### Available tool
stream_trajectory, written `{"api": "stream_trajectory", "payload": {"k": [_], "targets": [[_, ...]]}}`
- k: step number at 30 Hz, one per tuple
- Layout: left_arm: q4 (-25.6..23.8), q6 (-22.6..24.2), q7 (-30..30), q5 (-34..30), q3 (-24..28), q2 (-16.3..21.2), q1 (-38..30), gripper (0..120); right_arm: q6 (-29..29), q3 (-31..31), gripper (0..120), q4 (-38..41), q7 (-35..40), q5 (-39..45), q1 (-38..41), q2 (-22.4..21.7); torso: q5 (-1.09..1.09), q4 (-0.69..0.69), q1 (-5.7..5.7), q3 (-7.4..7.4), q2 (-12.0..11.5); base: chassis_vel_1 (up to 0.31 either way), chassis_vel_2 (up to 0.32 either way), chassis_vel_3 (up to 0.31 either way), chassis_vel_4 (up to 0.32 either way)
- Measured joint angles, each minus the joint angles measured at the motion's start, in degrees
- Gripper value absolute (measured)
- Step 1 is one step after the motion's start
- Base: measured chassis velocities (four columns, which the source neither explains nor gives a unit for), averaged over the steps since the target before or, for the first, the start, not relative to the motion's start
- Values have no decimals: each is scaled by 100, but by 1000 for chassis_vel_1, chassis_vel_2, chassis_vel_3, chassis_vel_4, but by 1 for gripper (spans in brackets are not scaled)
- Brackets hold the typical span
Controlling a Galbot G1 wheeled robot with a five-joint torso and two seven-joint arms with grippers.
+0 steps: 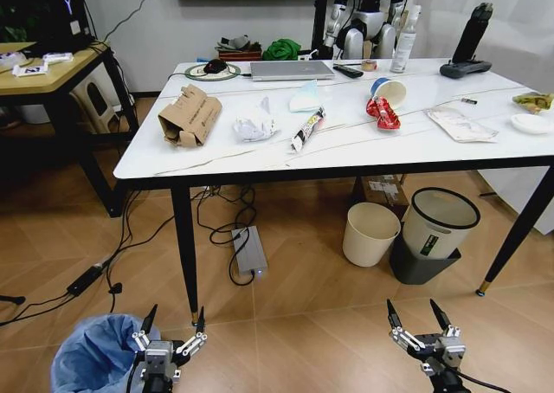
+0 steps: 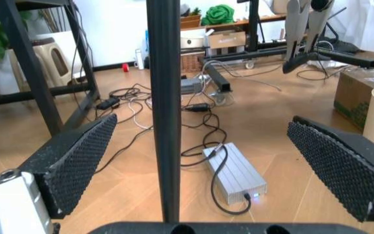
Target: Pick up the trash bin and place the trash from the table into it.
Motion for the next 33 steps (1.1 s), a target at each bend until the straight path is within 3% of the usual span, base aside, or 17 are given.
{"api": "stream_trajectory", "payload": {"k": [33], "targets": [[104, -34, -10, -37, -13, -45, -21, 100, -24, -68, 100, -122, -17, 17, 99, -10, 0, 0, -233, -517, -749, 0, 0, 0, 0]]}}
